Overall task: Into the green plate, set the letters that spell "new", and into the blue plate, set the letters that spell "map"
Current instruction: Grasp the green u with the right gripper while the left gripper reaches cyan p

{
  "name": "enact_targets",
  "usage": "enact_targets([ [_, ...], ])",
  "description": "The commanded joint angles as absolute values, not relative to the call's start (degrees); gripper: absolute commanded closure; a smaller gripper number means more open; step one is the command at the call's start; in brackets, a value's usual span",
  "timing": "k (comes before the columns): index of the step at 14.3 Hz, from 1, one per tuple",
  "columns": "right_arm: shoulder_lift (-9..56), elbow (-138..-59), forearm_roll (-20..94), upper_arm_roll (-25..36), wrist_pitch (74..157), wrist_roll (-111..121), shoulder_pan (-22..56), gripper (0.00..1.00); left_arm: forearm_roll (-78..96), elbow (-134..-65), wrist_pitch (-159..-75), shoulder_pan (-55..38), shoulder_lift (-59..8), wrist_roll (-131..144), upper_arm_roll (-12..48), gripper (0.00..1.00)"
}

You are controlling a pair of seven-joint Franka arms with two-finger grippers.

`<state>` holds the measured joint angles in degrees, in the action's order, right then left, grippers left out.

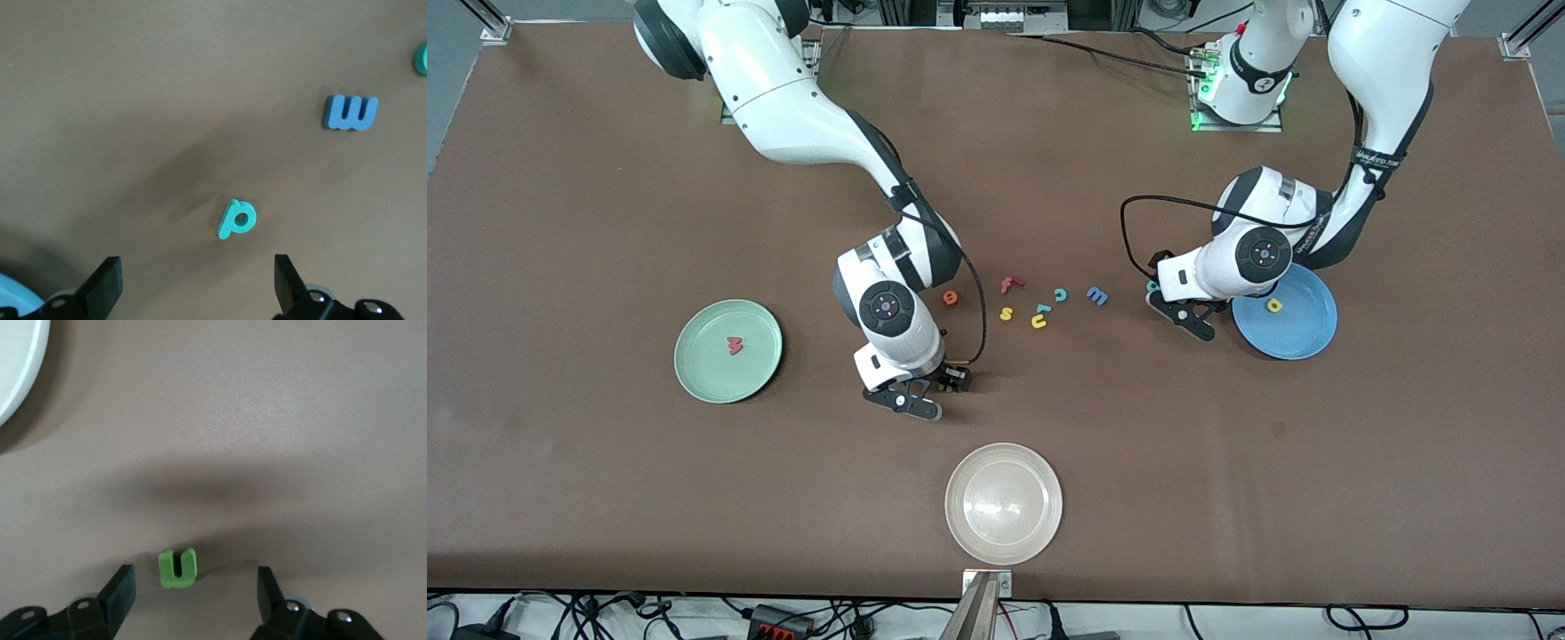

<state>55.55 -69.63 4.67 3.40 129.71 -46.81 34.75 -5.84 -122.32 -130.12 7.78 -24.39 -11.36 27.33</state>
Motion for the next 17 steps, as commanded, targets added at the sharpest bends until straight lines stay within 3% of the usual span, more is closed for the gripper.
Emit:
enact_targets([
  [1, 57.13, -67.50, 4.92, 4.04, 129.64, -48.08, 35.51, 0.28, -7.03, -124.54, -133.49, 7.12, -24.43, -12.75, 27.60, 0.00],
  [5, 57.74, -67.50, 4.92, 3.96, 130.60, -48.08, 35.86, 0.32, -7.03, -125.07, -138.42, 7.21, -26.98, -12.74, 27.60, 0.00],
  [12, 57.92, -67.50, 4.92, 3.96, 130.69, -47.37, 35.86, 0.49, -7.03, -124.98, -138.52, 7.21, -27.33, -12.66, 27.60, 0.00],
  [17, 58.01, -67.50, 4.92, 3.87, 130.87, -47.20, 36.04, 0.52, -7.03, -124.98, -138.69, 7.21, -27.77, -12.66, 27.51, 0.00],
])
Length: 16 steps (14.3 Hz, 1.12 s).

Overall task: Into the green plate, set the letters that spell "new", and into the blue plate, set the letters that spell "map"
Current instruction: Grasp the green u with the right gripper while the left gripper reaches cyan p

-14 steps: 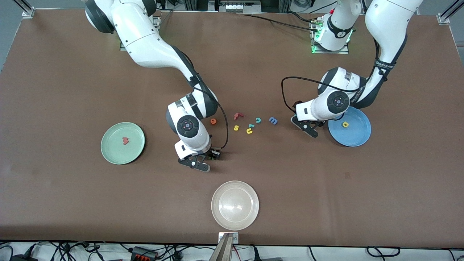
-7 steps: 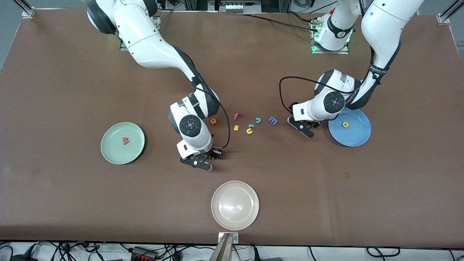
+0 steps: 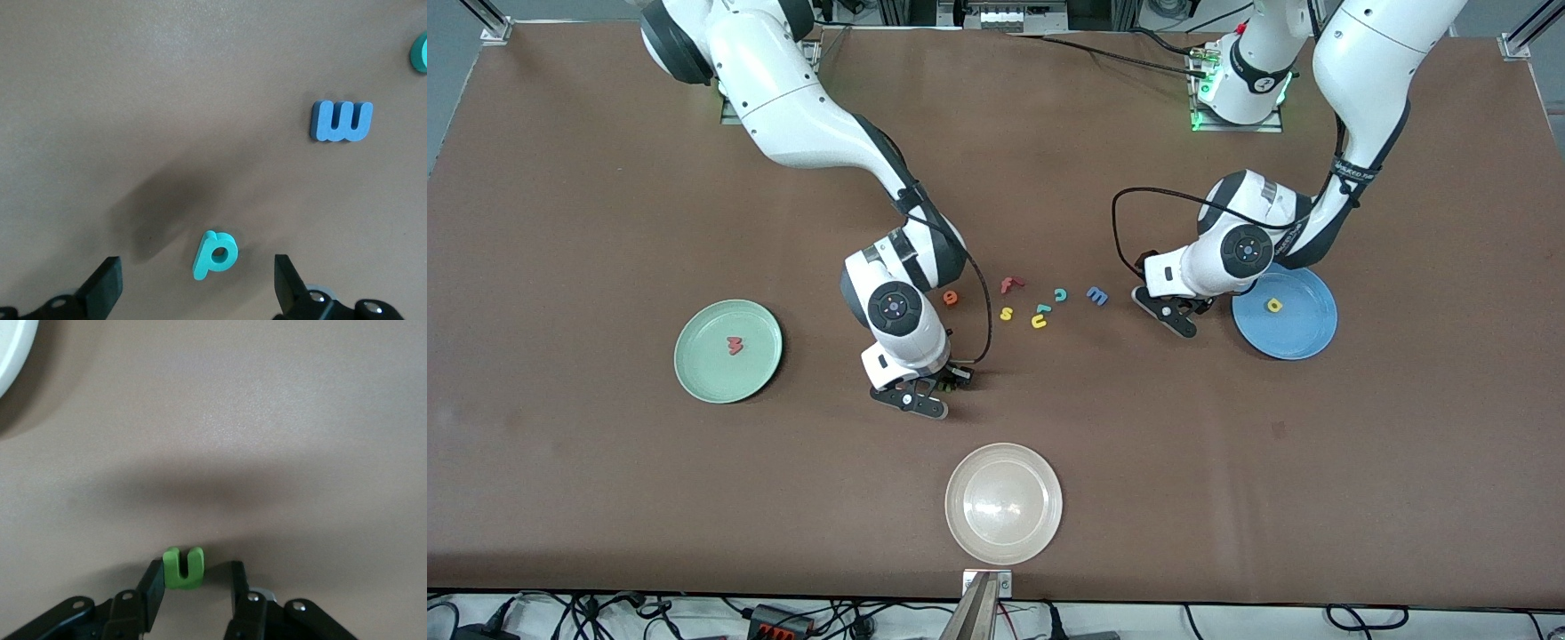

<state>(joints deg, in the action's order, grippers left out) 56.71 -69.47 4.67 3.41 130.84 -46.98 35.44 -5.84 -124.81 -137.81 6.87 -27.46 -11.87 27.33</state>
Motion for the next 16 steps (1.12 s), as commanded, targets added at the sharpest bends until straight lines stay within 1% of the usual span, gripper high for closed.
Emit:
enact_targets([
  [1, 58.01, -67.50, 4.92, 3.87, 130.96, -47.11, 35.95, 0.52, -7.03, -124.98, -138.60, 7.29, -27.69, -12.74, 27.51, 0.00],
  [3, 58.01, -67.59, 4.66, 3.95, 130.69, -46.93, 36.03, 0.54, -7.03, -124.98, -138.60, 7.64, -27.69, -12.92, 27.42, 0.00],
  [7, 58.01, -67.68, 3.87, 3.95, 130.43, -46.23, 36.04, 0.67, -7.03, -124.98, -138.60, 7.82, -27.60, -13.36, 27.51, 0.00],
  [9, 58.01, -67.68, 3.78, 3.95, 130.52, -46.14, 36.04, 0.68, -7.03, -124.98, -138.60, 7.82, -27.60, -13.53, 27.51, 0.00],
  [10, 58.01, -67.68, 3.78, 3.96, 130.43, -46.14, 36.04, 0.68, -7.12, -124.89, -138.60, 7.82, -27.42, -13.97, 27.51, 0.10],
  [11, 58.01, -67.76, 3.69, 3.96, 130.43, -46.06, 36.04, 0.69, -7.12, -124.81, -138.52, 7.82, -27.42, -14.93, 27.51, 0.31],
  [12, 58.01, -67.76, 2.91, 3.87, 130.43, -46.05, 36.04, 0.73, -7.21, -124.80, -138.60, 7.82, -27.51, -14.94, 27.51, 0.36],
  [13, 58.01, -67.85, 1.94, 3.87, 130.43, -46.05, 36.04, 0.75, -7.21, -124.80, -138.60, 7.91, -27.51, -15.38, 27.42, 0.37],
  [14, 58.01, -67.85, 1.93, 3.87, 130.34, -46.05, 36.04, 0.79, -7.21, -124.80, -138.52, 8.08, -27.51, -15.64, 27.42, 0.52],
  [15, 57.92, -67.85, 1.93, 3.87, 130.34, -45.88, 35.95, 0.82, -7.21, -124.80, -138.34, 8.09, -27.42, -15.64, 27.42, 0.63],
  [16, 57.83, -67.85, 1.93, 3.87, 129.99, -45.88, 35.95, 0.87, -7.21, -124.80, -138.25, 8.09, -27.42, -15.64, 27.42, 0.64],
])
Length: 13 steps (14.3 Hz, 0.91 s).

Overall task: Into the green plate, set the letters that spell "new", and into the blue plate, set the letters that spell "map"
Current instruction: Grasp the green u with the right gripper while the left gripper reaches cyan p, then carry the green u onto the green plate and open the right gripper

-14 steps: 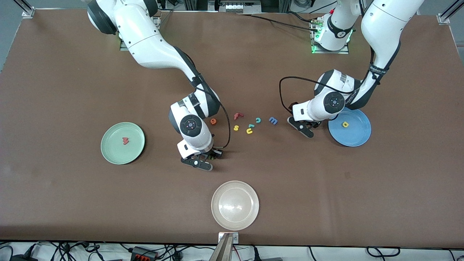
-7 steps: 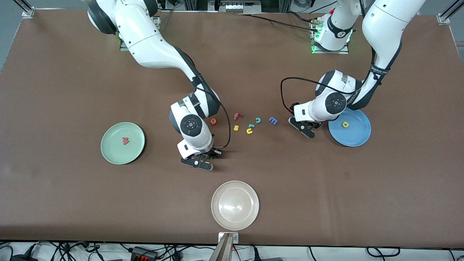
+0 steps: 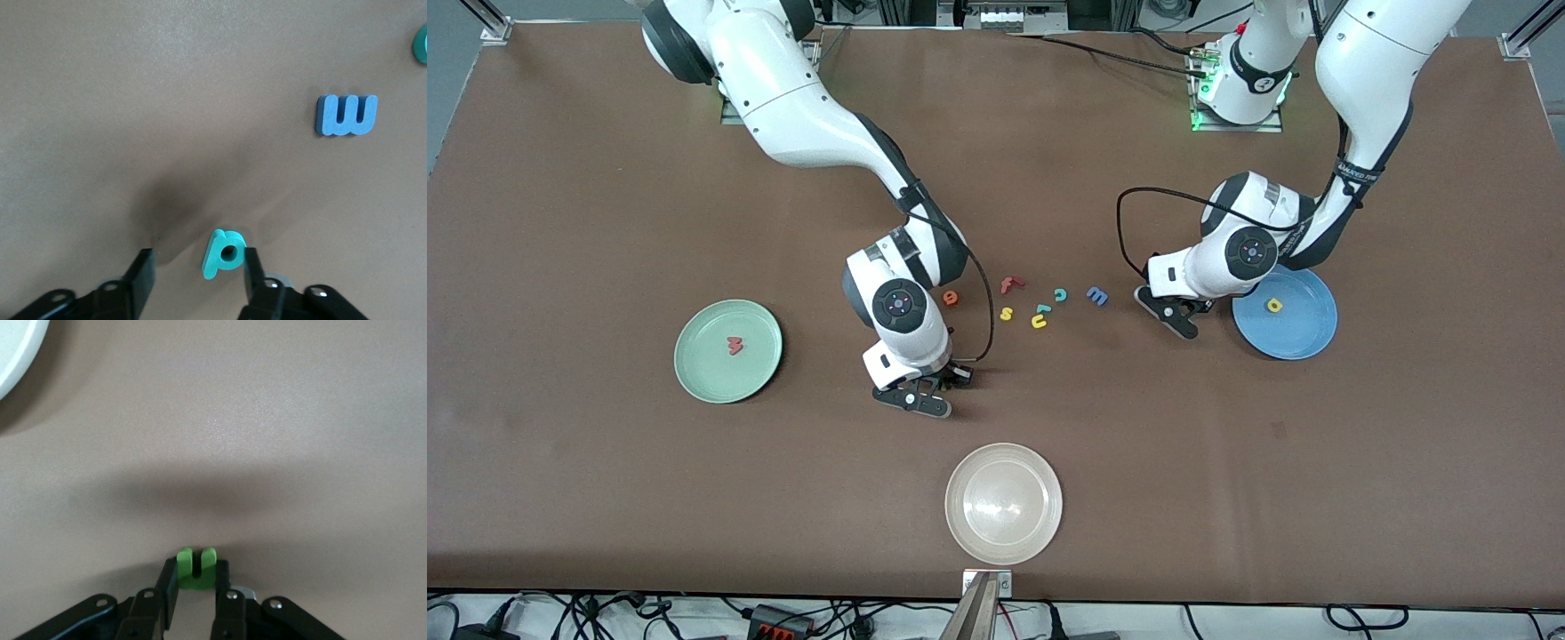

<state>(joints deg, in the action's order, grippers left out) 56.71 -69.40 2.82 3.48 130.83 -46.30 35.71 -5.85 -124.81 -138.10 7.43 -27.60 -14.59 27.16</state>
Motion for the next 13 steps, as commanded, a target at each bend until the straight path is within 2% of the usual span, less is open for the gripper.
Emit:
enact_targets([
  [1, 57.66, -67.76, 2.02, 3.87, 129.29, -45.88, 35.86, 0.91, -7.21, -124.72, -138.08, 8.09, -27.33, -15.64, 27.42, 0.65],
  [2, 57.40, -67.68, 2.02, 3.78, 127.72, -45.88, 35.60, 0.94, -7.21, -124.72, -137.90, 8.09, -27.33, -15.64, 27.42, 0.66],
  [7, 52.22, -68.02, 1.58, 4.22, 113.66, -35.19, 32.10, 0.95, -7.21, -123.93, -134.13, 8.35, -25.32, -15.47, 27.42, 0.66],
  [9, 47.48, -72.92, 1.49, 4.39, 109.52, -30.87, 28.58, 0.95, -7.21, -121.39, -128.53, 9.23, -24.00, -15.47, 27.42, 0.66],
  [13, 38.69, -85.75, 1.41, 5.45, 108.80, -17.69, 21.90, 0.95, -7.47, -114.18, -117.70, 9.23, -23.99, -15.56, 26.90, 0.66],
])
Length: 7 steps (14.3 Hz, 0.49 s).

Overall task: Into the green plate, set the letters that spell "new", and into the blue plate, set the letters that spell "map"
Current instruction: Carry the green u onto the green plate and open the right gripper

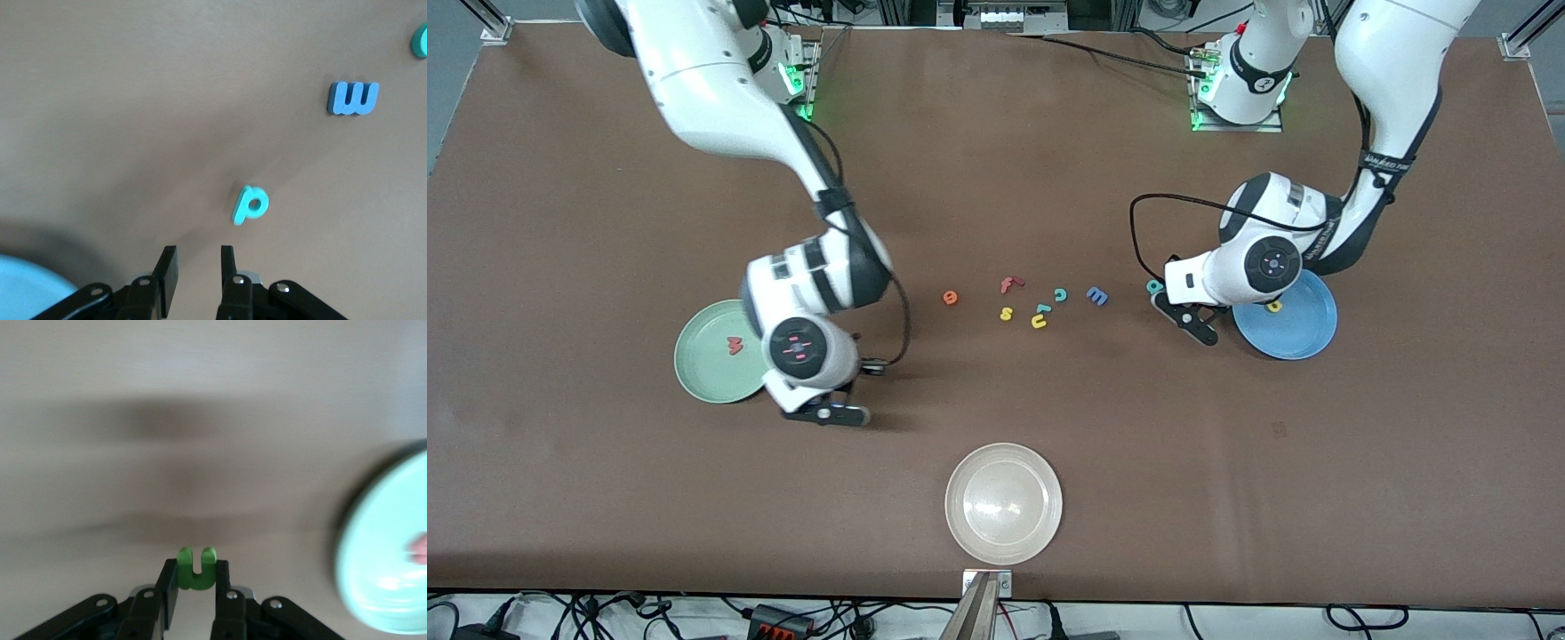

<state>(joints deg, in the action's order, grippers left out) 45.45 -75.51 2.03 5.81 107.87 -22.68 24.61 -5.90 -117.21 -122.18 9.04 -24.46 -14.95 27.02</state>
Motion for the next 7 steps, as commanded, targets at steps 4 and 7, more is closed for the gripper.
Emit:
enact_targets([
  [4, 33.15, -97.18, 1.32, 5.62, 113.63, -13.10, 17.93, 0.95, -8.34, -113.91, -117.34, 10.72, -24.08, -15.64, 26.81, 0.66],
  [7, 31.90, -100.36, -0.08, 6.68, 115.22, -12.14, 17.93, 0.95, -8.61, -113.91, -117.42, 10.72, -24.34, -15.56, 26.89, 0.66],
])
